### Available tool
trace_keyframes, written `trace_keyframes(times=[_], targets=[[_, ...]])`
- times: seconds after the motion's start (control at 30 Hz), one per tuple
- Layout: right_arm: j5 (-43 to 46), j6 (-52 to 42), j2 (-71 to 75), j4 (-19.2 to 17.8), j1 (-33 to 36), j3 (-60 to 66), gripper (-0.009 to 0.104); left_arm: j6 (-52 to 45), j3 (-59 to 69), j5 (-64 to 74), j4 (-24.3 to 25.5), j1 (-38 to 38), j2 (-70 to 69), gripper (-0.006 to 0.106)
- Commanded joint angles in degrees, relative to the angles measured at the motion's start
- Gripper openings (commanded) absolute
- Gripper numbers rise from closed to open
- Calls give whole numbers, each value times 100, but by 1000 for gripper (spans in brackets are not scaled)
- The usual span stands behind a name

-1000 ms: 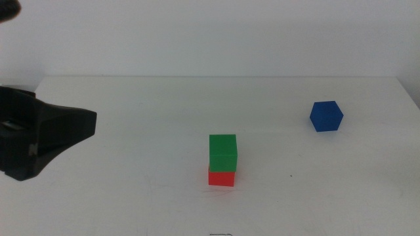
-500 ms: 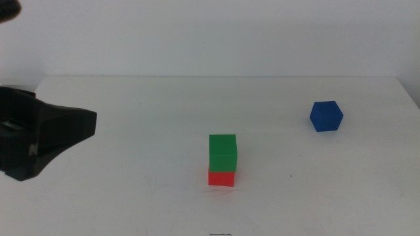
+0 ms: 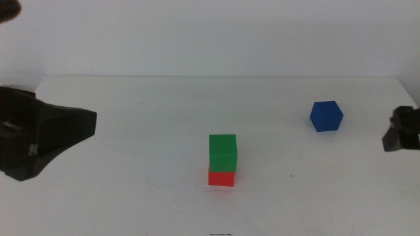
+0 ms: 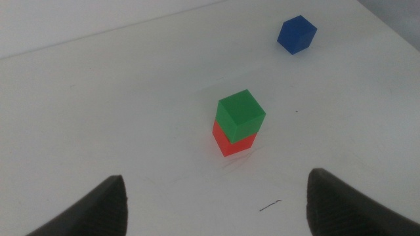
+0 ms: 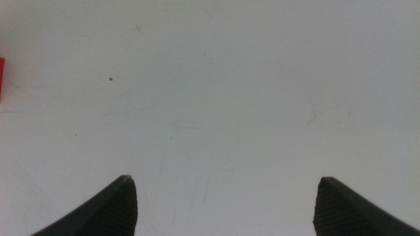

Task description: Stack red cubes first, then green, then blue cubes in a specific spot.

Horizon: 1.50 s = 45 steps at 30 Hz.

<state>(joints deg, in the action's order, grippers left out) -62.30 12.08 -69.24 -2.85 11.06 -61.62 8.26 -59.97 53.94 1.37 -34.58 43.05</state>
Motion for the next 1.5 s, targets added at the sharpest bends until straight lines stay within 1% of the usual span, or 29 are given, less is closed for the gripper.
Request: trace_keyframes(times=[0.0,0.17,0.27,0.4,0.57,0.73,0.9,1.13,1.47], targets=[[173,-177,-208,-68,10,-398,70,34,-143,-396,4,4,-19,94],[173,-250,-952,-154,10,-1125,70,34,-143,-396,4,4,-19,94],[173,-624,-1466,-143,10,-1628,72,34,-143,-396,4,4,-19,94],[143,-1018,-2180,-61,10,-2344,80,34,-143,-396,4,4,-19,94],[1,-1058,-3187,-110,10,-3225,90,34,-143,-396,4,4,-19,94],[-258,-1058,-4074,-333,-19,-4139,90,34,-143,-396,4,4,-19,94],[-566,-1058,-4825,-126,-171,-4943,90,34,-143,-396,4,4,-19,94],[-566,-1164,-5373,-88,-215,-5332,90,34,-143,-396,4,4,-19,94],[-276,-1164,-5712,-110,-225,-5391,90,34,-143,-396,4,4,-19,94]])
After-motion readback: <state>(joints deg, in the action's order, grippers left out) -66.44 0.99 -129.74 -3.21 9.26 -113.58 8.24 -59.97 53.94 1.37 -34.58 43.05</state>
